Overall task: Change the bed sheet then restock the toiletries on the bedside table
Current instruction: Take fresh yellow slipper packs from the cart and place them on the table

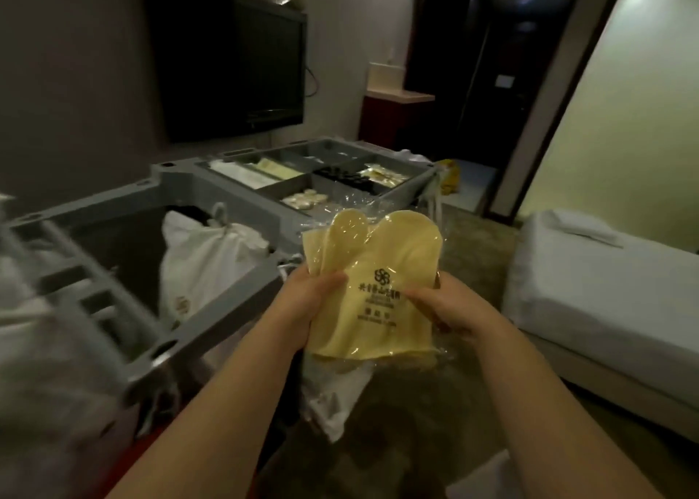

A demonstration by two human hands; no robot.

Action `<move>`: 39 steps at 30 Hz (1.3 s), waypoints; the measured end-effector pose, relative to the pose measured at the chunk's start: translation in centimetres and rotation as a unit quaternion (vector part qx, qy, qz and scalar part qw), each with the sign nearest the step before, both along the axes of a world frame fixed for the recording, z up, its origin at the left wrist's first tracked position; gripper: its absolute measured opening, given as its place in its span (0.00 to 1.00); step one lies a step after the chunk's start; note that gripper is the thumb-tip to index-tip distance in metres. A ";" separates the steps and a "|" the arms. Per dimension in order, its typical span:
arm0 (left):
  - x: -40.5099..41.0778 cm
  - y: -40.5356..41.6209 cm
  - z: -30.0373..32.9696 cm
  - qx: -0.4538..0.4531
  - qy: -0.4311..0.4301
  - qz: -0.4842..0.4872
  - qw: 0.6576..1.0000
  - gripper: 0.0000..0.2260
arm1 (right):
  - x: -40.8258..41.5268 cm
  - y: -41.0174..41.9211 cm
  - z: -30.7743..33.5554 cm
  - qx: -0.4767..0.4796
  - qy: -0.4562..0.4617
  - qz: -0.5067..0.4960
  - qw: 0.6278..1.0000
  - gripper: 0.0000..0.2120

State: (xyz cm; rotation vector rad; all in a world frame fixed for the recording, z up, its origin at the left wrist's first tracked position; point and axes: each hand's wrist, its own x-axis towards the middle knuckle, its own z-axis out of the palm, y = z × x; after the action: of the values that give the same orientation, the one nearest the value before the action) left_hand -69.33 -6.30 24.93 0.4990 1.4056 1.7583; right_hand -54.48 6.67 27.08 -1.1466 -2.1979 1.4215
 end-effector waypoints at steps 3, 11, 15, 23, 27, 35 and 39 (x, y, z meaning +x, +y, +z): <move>-0.7 8.0 0.2 0.008 0.008 0.010 1.000 0.14 | -1.2 7.2 -0.8 -0.027 0.045 -0.074 0.996 0.11; -9.8 26.8 -0.5 0.024 -0.019 -0.026 0.999 0.09 | -7.5 26.2 -1.9 0.056 0.003 -0.154 0.986 0.07; -11.0 36.0 -0.5 -0.052 0.000 -0.066 0.996 0.03 | -9.4 35.0 -2.5 0.066 -0.019 -0.193 0.979 0.07; -18.1 51.0 -0.7 -0.048 0.005 0.147 0.988 0.06 | -20.0 52.1 -1.3 0.134 0.040 -0.104 0.985 0.09; -20.6 55.2 0.1 -0.065 0.037 0.205 0.976 0.12 | -26.2 58.1 -0.5 0.188 0.062 -0.016 0.980 0.07; -29.3 56.1 1.2 -0.217 0.203 0.332 0.895 0.05 | -41.2 63.9 0.4 0.301 -0.046 0.226 0.925 0.21; -29.5 56.4 0.6 -0.394 0.315 0.289 0.814 0.19 | -45.3 64.5 -1.4 0.304 -0.110 0.355 0.877 0.16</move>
State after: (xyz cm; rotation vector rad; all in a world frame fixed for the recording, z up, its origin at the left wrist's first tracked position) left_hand -98.84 50.11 25.53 0.1818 2.8124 1.2401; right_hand -99.81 71.13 25.63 -0.2812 -3.0879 0.6558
